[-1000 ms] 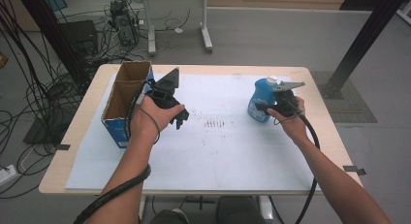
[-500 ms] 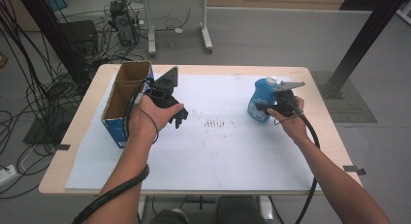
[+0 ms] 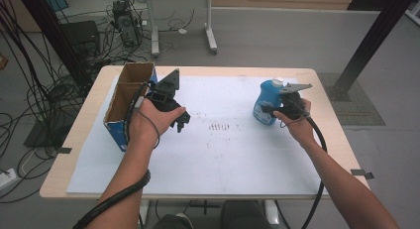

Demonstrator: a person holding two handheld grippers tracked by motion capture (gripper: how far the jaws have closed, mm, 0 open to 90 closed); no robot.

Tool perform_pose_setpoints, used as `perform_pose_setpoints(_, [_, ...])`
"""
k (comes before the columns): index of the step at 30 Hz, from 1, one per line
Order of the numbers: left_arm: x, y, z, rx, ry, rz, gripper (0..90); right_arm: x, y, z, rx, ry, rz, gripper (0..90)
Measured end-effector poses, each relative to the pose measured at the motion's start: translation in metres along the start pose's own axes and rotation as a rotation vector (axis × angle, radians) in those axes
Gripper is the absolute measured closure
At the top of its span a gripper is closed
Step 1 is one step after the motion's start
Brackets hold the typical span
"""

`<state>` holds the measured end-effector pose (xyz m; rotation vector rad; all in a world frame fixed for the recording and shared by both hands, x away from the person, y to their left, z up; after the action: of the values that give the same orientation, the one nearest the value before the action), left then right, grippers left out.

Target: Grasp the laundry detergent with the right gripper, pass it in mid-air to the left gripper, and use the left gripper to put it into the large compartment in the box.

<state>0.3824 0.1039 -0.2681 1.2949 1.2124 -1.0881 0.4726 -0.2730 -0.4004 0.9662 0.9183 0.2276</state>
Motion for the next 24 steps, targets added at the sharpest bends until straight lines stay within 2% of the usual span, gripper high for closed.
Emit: perform_pose_setpoints(24, [-0.0032, -0.0032, -0.0024, -0.006, 0.003, 0.004, 5.8, -0.0004, -0.0004, 0.0008, 0.003, 0.006, 0.001, 42.9])
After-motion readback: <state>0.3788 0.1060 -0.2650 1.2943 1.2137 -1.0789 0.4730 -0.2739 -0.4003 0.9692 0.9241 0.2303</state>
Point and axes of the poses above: each handheld gripper's, and its own axes: x roughly forward along the jaws, y roughly out of its top, z roughly to its right, the point moved 1 cm from there along x, roughly forward along the jaws, and after that the axes turned 14 degrees about -x, right-handed, at the moved point
